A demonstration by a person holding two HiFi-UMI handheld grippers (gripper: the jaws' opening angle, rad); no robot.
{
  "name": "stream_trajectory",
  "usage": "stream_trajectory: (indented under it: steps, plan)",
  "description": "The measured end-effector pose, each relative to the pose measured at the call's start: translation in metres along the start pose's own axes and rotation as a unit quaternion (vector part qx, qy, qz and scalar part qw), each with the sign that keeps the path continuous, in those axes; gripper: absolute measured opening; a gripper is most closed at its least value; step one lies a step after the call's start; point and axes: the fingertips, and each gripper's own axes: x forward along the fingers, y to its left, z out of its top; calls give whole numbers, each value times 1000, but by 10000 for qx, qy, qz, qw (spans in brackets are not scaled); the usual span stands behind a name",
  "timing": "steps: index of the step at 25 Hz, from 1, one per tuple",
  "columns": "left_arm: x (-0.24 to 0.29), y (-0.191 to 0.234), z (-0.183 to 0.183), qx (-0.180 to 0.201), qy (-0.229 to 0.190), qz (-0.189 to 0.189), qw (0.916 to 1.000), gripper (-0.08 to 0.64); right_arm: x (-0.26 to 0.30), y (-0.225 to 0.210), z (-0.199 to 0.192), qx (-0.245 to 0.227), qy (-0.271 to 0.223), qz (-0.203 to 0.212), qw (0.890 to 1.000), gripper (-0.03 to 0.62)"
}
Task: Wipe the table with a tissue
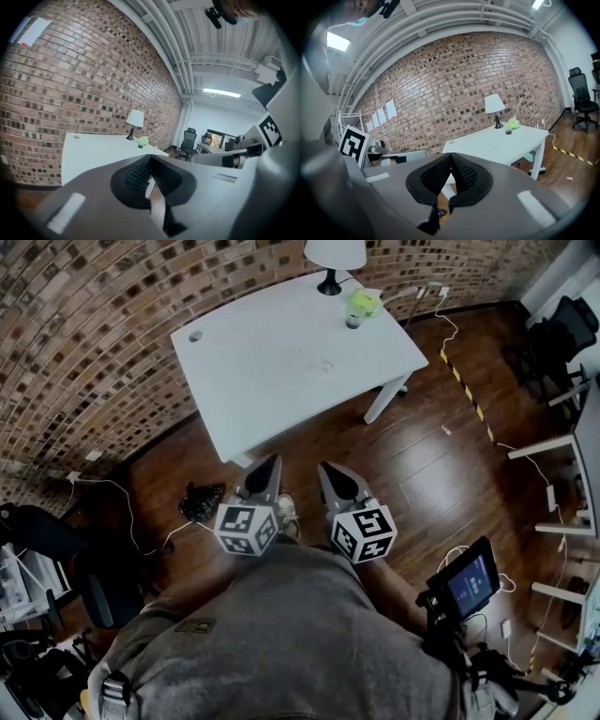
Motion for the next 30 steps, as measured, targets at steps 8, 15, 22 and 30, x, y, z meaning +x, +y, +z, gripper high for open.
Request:
stream_trajectory:
  steps: [8, 15, 22, 30]
  plan:
    - [64, 45, 24, 32, 163, -334, 9993, 2, 68, -28, 34, 92, -108, -369, 9992, 11]
    - [104, 55, 25, -192, 410, -356, 9983, 2, 92, -60, 46, 198, -6, -539, 9984, 11]
    - [155, 59, 21, -212, 539, 0, 9983, 2, 122, -116, 57, 260, 174, -341, 9989, 11]
    - [226, 52, 19, -332, 751, 560, 9951, 2, 159, -185, 76, 151, 567, 134, 9982, 11]
